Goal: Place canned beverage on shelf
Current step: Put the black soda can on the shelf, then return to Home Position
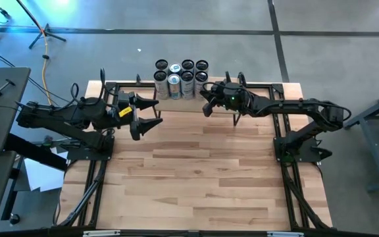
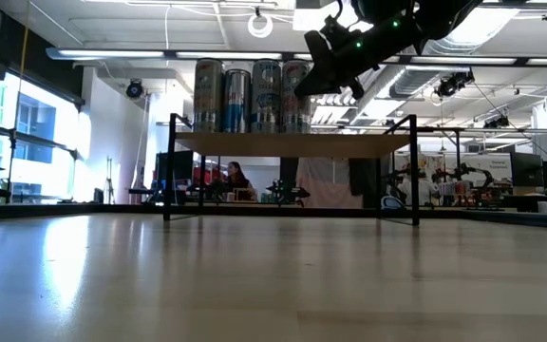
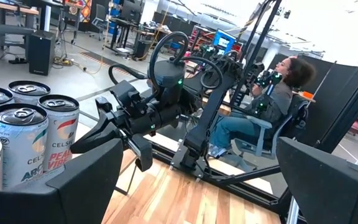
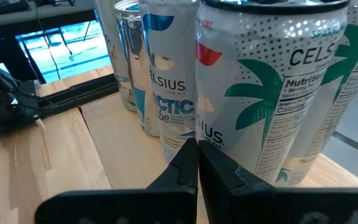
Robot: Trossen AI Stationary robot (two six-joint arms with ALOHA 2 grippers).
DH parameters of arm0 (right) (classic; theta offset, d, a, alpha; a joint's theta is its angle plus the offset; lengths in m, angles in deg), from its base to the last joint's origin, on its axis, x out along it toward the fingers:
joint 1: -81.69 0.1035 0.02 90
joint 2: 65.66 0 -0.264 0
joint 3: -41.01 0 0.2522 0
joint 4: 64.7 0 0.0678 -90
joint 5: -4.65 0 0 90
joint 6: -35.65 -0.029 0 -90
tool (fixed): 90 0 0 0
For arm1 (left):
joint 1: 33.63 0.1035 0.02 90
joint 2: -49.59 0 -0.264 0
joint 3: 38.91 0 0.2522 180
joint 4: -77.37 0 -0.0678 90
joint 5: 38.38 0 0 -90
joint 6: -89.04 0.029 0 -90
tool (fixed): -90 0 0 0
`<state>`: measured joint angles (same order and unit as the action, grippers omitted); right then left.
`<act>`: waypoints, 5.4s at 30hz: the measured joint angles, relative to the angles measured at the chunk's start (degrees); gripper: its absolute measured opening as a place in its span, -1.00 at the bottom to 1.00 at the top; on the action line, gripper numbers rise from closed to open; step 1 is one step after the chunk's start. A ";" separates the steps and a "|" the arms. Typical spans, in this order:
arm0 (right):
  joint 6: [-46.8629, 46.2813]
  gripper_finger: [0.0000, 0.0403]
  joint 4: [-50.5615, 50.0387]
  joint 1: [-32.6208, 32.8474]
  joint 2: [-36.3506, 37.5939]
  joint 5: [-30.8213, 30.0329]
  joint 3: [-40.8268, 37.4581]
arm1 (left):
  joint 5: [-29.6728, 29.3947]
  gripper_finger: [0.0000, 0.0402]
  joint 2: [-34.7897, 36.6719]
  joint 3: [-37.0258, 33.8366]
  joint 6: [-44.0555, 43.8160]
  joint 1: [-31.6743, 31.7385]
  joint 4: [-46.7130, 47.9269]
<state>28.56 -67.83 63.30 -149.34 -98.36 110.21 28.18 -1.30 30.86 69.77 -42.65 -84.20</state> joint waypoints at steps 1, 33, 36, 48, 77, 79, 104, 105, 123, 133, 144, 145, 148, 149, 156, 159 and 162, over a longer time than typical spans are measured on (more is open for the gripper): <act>0.00 -1.00 0.00 0.00 0.00 0.06 0.00 | 0.00 0.95 0.00 0.00 0.00 0.00 0.00; -4.91 -1.00 -2.61 11.73 28.74 29.99 -0.02 | 0.21 0.95 0.17 0.00 9.21 0.04 -3.30; -5.15 -1.00 -2.71 12.69 28.70 28.98 -0.02 | 3.70 0.92 0.17 0.00 7.50 0.04 -3.30; -4.48 -1.00 -2.70 15.01 26.26 24.99 -0.02 | 10.19 -0.64 2.04 0.00 10.60 -0.04 -0.34; -5.92 -1.00 -1.08 15.17 27.59 26.28 0.00 | 8.30 -1.00 5.18 -0.02 15.06 0.00 1.53; -5.92 -1.00 -1.42 15.17 27.76 26.32 0.00 | 7.66 -1.00 5.18 -0.02 15.06 0.00 1.54; -4.67 -1.00 -9.88 14.64 43.24 26.27 0.00 | 2.07 -1.00 3.91 0.02 18.87 1.95 -3.24; -5.03 -1.00 -10.17 14.64 43.49 26.26 0.00 | 3.08 -1.00 3.83 -0.04 18.68 2.74 -2.78; -4.44 -1.00 -15.08 14.64 43.60 21.82 0.02 | 16.50 -1.00 12.63 -18.22 8.86 10.54 -13.44; -4.52 -1.00 -18.55 14.62 43.64 19.47 0.02 | 17.11 -1.00 19.99 -31.92 3.87 9.68 -25.04; -8.09 -1.00 -25.61 14.62 44.58 19.50 0.02 | 15.15 -1.00 26.60 -44.22 -0.75 9.25 -35.28; -8.10 -1.00 -26.43 14.62 44.89 19.50 0.02 | 15.00 -1.00 27.03 -45.00 -1.38 9.25 -35.98; -8.47 -1.00 -28.01 14.64 45.19 18.89 0.02 | 13.87 -1.00 28.25 -46.94 -3.16 9.25 -38.29; -8.48 -1.00 -28.22 14.63 45.31 18.55 0.02 | 13.66 -1.00 28.63 -47.22 -3.17 9.25 -38.44; -8.26 -1.00 -29.50 14.62 46.75 17.66 0.02 | 12.08 -1.00 30.60 -49.51 -3.56 9.25 -39.85; -8.44 -1.00 -30.05 14.62 47.26 17.66 0.02 | 11.32 -1.00 31.02 -51.84 -5.14 9.25 -42.46; -8.54 -1.00 -30.54 14.62 47.47 17.49 0.02 | 10.47 -1.00 31.08 -54.05 -5.68 9.25 -46.18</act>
<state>20.02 -98.37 77.92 -101.86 -80.87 110.23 38.66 29.78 -23.19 64.09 -33.41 -130.38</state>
